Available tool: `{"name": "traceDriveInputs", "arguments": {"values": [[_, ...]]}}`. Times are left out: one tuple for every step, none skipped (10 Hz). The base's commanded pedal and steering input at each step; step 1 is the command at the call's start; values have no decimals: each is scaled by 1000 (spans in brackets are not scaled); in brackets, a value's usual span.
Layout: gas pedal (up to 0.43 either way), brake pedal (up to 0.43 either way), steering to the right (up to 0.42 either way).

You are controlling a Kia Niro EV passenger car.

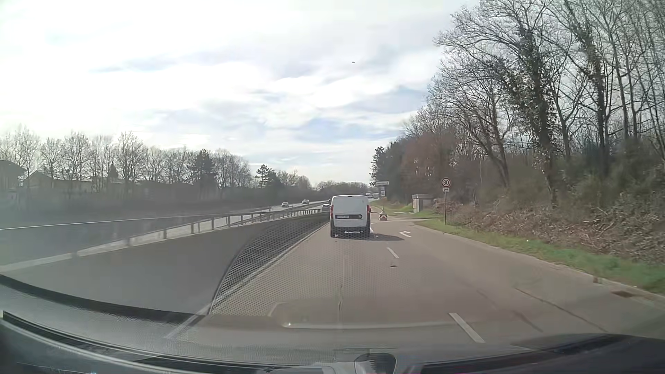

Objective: Follow the waypoints while adhering to traffic rules and regulations

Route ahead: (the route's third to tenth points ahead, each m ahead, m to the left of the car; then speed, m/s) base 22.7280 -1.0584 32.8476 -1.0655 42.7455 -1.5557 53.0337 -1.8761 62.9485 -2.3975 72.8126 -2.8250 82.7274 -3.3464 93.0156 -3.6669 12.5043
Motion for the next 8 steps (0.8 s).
{"name": "traceDriveInputs", "arguments": {"values": [[0,0,2],[0,0,2],[0,0,2],[0,0,2],[0,0,2],[0,0,2],[0,0,2],[28,0,3]]}}
